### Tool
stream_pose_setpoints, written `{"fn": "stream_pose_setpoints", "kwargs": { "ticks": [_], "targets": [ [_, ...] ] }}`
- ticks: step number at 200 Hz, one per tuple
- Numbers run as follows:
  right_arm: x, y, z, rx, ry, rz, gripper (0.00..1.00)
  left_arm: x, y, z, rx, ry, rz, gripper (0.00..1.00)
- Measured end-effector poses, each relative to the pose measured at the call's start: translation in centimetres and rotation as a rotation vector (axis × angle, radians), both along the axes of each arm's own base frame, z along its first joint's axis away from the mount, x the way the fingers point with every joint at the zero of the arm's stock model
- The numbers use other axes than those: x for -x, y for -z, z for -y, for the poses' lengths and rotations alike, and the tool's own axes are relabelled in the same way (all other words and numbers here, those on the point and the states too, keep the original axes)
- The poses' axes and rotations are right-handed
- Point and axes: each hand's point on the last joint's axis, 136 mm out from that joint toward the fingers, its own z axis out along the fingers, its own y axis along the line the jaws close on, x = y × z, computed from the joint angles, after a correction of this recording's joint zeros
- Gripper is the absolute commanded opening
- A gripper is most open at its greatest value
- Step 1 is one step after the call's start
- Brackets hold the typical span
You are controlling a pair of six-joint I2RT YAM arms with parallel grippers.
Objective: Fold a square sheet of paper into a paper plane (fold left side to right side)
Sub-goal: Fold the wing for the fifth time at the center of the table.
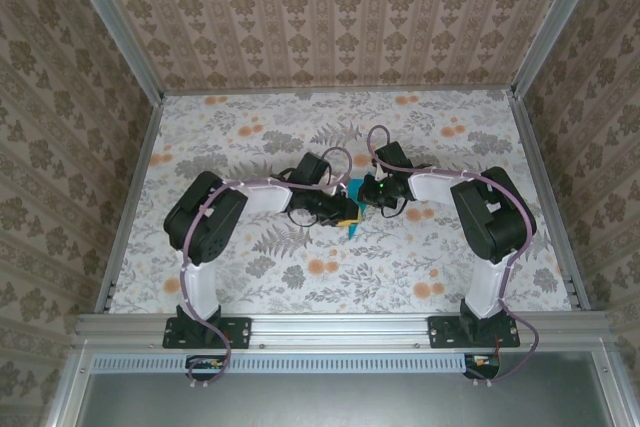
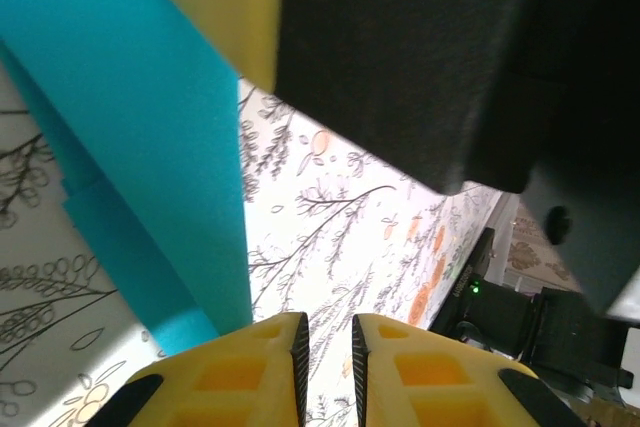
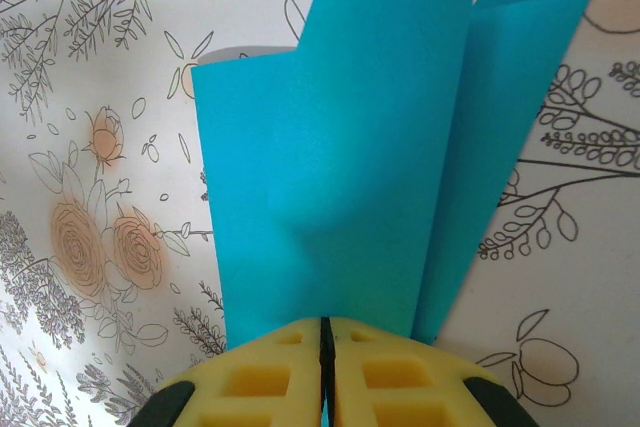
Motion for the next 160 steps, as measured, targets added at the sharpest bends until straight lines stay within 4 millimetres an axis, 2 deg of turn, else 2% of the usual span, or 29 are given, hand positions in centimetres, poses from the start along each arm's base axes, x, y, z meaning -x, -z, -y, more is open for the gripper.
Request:
{"fn": "stream_pose_setpoints", "kwargs": {
  "ticks": [89,160],
  "targets": [
    [0.0,0.0,0.0,0.0,-0.001,0.0,0.11,0.6,2.4,-0.3,-0.058,-0.003,-0.042,0.19],
    [0.0,-0.1,0.0,0.0,-0.004,0.003,0.11,0.6,2.8,-0.5,-0.08,-0.009,-0.041,0.18]
  ]
}}
